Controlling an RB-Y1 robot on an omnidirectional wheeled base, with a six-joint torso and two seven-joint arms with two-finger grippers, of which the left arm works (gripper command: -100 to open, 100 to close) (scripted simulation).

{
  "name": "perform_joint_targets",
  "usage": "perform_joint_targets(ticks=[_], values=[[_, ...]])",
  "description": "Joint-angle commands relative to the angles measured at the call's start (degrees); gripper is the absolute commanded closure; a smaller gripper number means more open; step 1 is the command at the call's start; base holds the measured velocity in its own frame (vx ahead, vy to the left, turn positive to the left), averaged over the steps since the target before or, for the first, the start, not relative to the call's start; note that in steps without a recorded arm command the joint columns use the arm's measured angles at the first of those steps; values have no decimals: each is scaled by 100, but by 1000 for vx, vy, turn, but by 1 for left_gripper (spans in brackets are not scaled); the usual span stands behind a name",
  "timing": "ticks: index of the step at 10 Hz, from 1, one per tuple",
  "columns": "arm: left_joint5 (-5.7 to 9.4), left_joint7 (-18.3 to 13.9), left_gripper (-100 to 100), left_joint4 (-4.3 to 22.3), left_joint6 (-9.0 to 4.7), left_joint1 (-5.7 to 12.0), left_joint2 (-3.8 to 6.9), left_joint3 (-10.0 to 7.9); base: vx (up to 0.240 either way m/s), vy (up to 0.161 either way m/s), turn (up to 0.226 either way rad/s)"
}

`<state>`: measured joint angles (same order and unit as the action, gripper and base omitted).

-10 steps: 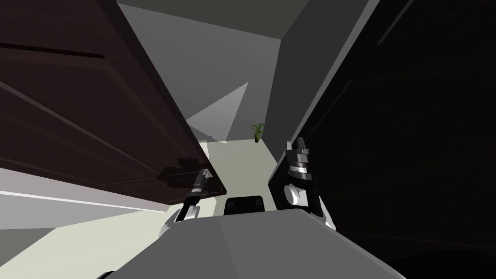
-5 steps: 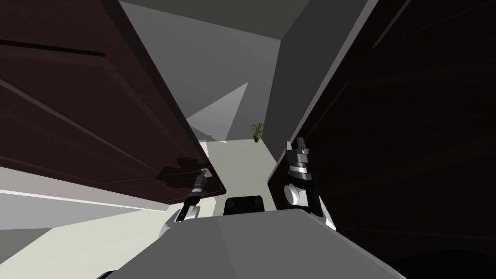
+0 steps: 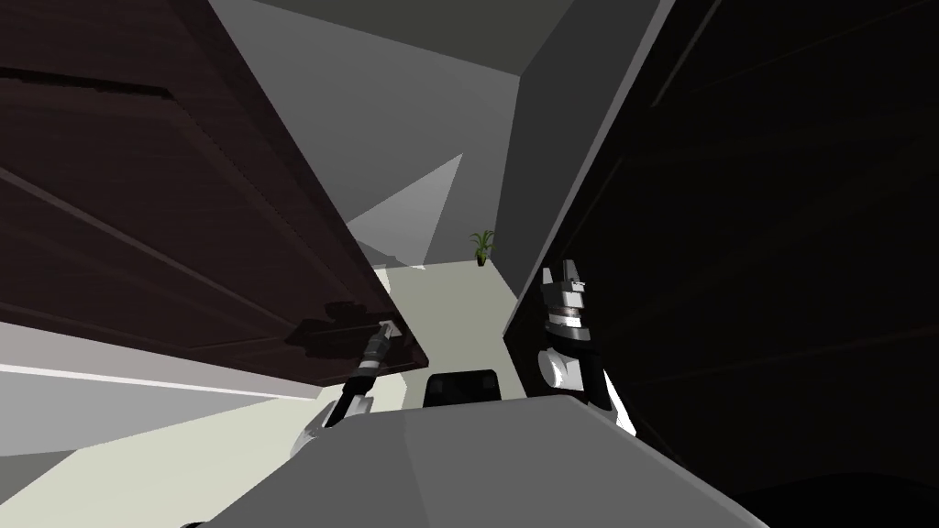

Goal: Pull the door open

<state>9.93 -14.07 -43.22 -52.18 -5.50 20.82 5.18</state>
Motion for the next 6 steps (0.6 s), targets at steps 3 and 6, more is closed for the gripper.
perform_joint_targets(ticks=[3, 6], values=[[-54, -222, 100, -145, -216, -297, 221, 210, -219, 62, -121], [-101, -328, 100, -90, -410, -411, 298, 351, -154, 31, -98]])
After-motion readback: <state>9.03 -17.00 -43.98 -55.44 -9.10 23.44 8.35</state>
